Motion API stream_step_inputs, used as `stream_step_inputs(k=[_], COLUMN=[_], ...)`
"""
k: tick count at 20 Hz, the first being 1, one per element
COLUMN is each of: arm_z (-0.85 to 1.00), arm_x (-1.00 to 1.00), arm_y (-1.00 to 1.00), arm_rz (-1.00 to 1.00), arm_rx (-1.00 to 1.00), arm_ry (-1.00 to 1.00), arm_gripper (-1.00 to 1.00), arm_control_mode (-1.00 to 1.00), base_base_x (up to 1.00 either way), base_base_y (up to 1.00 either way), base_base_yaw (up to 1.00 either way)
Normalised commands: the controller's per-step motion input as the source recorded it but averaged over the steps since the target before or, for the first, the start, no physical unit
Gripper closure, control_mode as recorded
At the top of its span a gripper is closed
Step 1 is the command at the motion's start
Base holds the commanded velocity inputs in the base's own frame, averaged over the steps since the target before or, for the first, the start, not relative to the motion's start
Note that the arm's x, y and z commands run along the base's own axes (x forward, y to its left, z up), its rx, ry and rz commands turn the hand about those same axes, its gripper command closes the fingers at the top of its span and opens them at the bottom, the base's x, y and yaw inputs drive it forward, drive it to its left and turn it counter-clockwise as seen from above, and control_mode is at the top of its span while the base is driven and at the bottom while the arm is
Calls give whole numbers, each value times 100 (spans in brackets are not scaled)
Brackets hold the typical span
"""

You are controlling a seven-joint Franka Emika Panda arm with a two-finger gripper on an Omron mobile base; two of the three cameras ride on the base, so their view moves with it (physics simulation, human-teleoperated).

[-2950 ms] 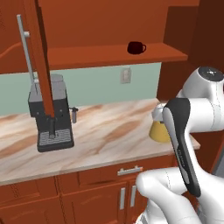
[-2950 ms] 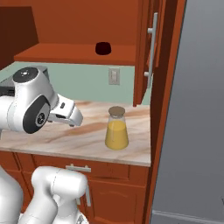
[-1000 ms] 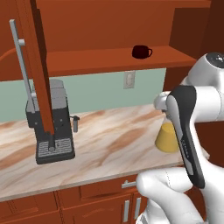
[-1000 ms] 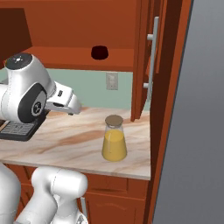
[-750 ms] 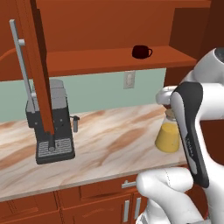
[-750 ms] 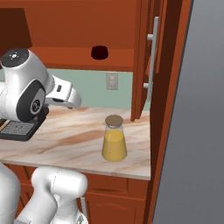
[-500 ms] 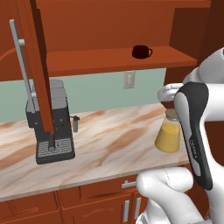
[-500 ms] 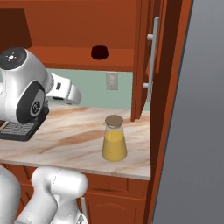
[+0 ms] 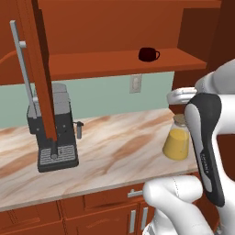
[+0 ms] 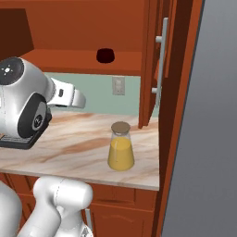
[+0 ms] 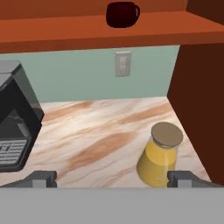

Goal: There is a tray on the dining counter. Grab the cup, mug, and pitcher and place them on the tray. The pitcher may be placed next to the tray if it cannot fit the tray.

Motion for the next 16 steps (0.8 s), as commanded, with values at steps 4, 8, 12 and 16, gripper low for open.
stream_step_inputs(k=[4,8,12,16], arm_z=[0,3,13,9], arm_x=[7,6,0,0], arm_y=[-5,-15,-17,-9], arm_rz=[0,0,0,0], arm_rx=[0,0,0,0], arm_ry=[-5,-4,-11,-10], arm_gripper=[-100,-100,-100,-100], arm_control_mode=[-100,-100,-100,-100], base_base_x=[0,0,0,0], base_base_y=[0,0,0,0], base_base_yaw=[0,0,0,0])
